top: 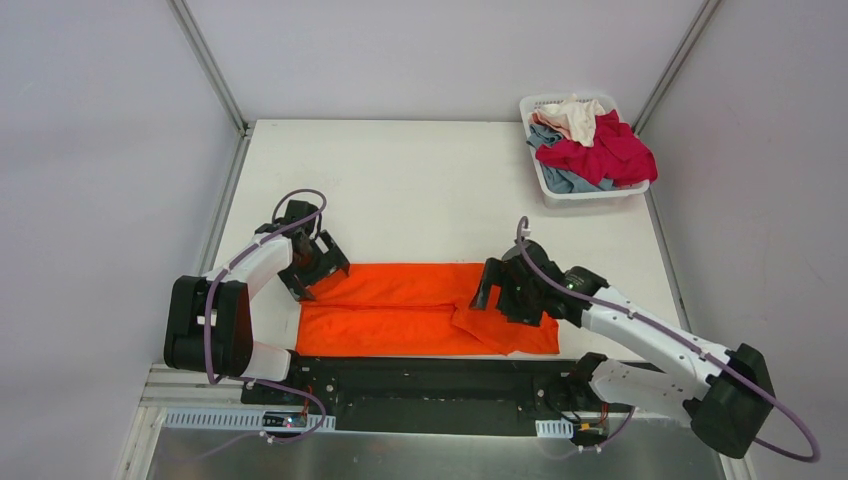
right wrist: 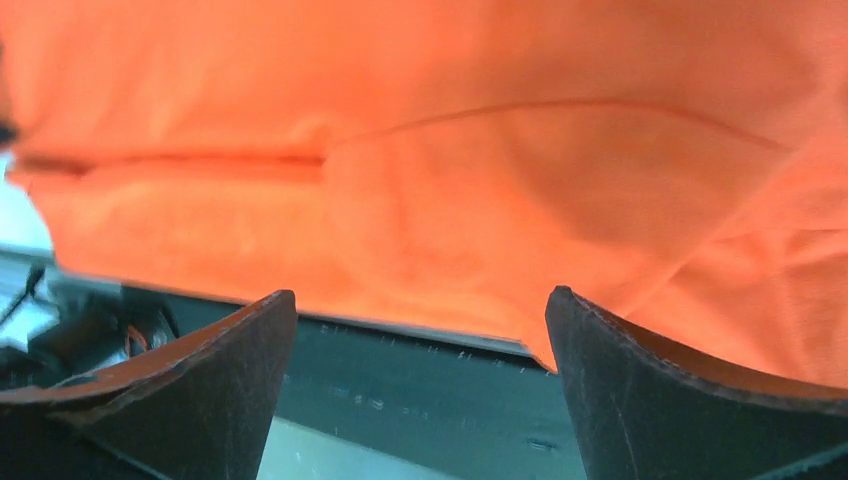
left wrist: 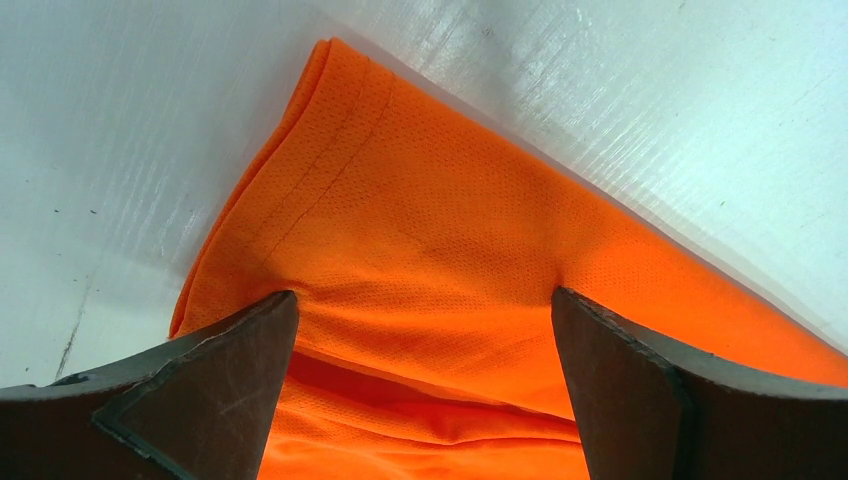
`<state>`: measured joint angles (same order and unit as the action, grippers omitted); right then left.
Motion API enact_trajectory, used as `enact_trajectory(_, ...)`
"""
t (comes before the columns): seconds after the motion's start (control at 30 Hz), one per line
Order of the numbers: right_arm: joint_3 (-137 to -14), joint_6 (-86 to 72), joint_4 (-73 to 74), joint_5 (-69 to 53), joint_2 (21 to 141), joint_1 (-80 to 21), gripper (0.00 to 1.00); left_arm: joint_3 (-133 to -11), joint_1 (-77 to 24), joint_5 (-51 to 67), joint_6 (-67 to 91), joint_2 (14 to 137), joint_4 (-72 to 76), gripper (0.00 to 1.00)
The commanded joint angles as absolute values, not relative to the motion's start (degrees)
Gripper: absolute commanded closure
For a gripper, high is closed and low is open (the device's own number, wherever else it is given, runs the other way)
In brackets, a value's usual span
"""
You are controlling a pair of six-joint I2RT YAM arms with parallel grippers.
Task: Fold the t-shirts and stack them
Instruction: Rotate the tshirt 90 degrees
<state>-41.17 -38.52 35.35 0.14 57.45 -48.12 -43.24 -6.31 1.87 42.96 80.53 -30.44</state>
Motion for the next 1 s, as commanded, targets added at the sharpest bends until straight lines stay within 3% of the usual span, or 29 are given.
enact_trajectory(0.0,-37.39,-47.45,33.2,4.99,61.32,-43.18,0.01,-42.45,-5.89,-0.74,42.89,80.12,-29.27,0.01)
enact_trajectory(0.37,-36.75,-47.45,25.19,4.78,81.08,-30.07,0.01,-43.03,-5.89,-0.56,42.78,81.72,-29.15,0.01)
enact_trajectory(0.63,-60.59,-35.74,21.34,4.25,100.34,-23.31,0.01,-41.95,-7.14,3.49,47.44,77.64,-27.93,0.01)
enact_trajectory(0.97,-97.26,-29.01,30.41,-9.64,127.89,-21.98,0.01,-38.25,-13.62,2.38,54.57,72.2,-26.76,0.01)
